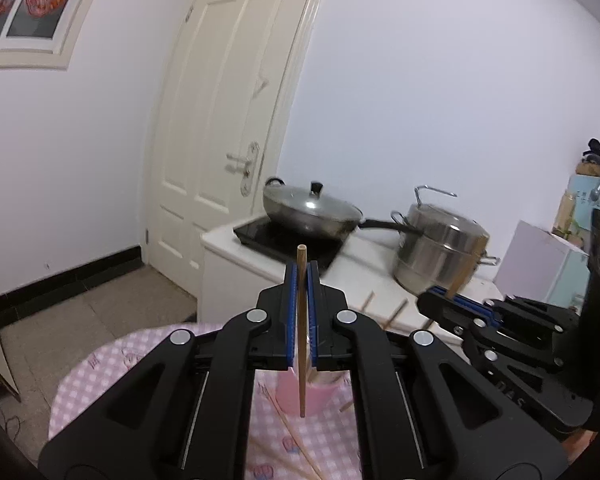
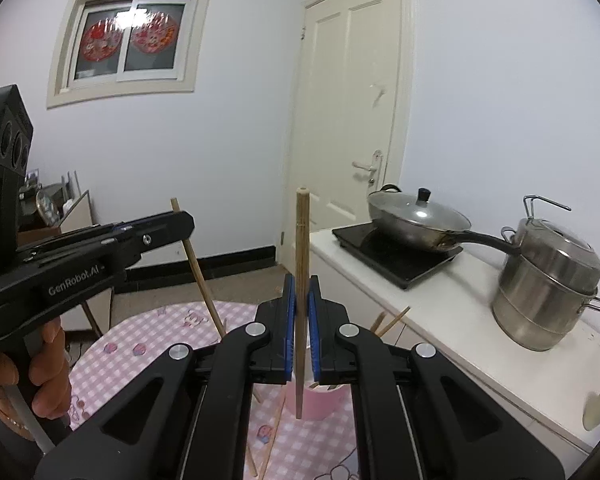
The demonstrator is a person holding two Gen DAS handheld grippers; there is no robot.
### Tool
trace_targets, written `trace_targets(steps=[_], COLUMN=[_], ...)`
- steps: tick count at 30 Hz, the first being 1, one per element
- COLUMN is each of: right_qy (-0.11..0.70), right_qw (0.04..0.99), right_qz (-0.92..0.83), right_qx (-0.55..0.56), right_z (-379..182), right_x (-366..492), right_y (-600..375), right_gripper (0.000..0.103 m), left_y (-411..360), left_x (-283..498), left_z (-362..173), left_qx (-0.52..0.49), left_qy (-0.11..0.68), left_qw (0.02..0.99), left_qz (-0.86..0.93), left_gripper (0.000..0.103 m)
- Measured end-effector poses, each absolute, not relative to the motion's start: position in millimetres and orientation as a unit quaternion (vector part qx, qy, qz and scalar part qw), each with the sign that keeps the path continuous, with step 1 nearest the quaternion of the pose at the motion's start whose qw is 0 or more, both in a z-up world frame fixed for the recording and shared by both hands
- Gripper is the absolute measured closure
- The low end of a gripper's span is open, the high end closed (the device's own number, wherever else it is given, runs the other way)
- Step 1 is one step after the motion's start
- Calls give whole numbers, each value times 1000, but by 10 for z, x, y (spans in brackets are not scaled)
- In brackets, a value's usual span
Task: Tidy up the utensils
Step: 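Lift the chopstick upright with both tools and carry it over the pink cup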
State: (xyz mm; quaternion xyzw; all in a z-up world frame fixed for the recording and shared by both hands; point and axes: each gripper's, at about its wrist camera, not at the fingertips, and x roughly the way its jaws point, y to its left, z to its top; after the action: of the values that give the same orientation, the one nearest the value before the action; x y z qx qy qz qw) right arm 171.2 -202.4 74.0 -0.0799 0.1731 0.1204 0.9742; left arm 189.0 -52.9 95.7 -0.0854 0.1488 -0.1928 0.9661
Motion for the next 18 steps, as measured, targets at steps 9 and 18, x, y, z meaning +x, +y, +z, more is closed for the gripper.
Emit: trace_targets(steps=[9, 18], right_qy=[142, 154], right_qw=[981, 980], right_qz=[107, 105], right_qx=[-74, -67], right_z=[702, 549], right_x=[1868, 2115], right_y=[-2094, -2145], right_gripper=[98, 98], left_y=[-613, -682], left_x=[2229, 2619], left_z=[1047, 917], left_qx=[-90, -120], left_qy=[128, 126], left_qw=[974, 969], left_qz=[-163, -175], left_gripper=[98, 98])
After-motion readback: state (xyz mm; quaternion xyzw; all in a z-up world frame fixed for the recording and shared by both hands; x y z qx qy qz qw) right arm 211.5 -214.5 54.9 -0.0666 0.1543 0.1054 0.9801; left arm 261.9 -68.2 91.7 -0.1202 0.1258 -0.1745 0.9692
